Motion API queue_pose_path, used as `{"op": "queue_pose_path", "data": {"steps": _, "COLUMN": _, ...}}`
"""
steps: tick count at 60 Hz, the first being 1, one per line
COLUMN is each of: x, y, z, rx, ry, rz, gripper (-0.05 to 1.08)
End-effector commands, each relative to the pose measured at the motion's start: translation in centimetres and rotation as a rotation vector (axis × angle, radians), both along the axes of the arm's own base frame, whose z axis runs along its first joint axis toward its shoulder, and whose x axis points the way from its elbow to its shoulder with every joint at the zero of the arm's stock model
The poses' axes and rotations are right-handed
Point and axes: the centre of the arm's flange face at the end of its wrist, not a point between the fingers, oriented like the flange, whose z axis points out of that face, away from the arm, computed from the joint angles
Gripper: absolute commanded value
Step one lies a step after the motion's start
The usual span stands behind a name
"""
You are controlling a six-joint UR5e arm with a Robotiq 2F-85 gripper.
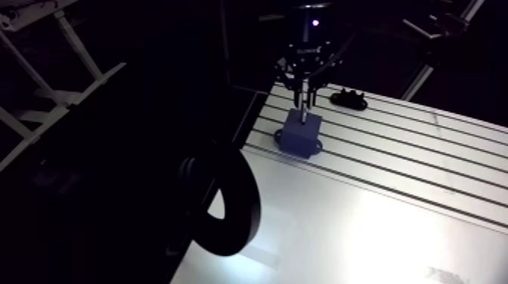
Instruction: Pick up the M10 bolt and insert it into the hole until fully seated.
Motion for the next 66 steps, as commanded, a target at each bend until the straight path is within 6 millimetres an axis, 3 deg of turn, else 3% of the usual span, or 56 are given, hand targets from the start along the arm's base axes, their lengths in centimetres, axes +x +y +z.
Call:
{"op": "queue_pose_path", "data": {"steps": 1, "x": 0.01, "y": -0.03, "z": 0.38, "rx": 0.0, "ry": -0.002, "rz": 0.0, "gripper": 1.08}}
{"op": "queue_pose_path", "data": {"steps": 66, "x": 0.3, "y": 0.35, "z": 0.1, "rx": -0.001, "ry": -0.006, "rz": -0.003, "gripper": 1.08}}
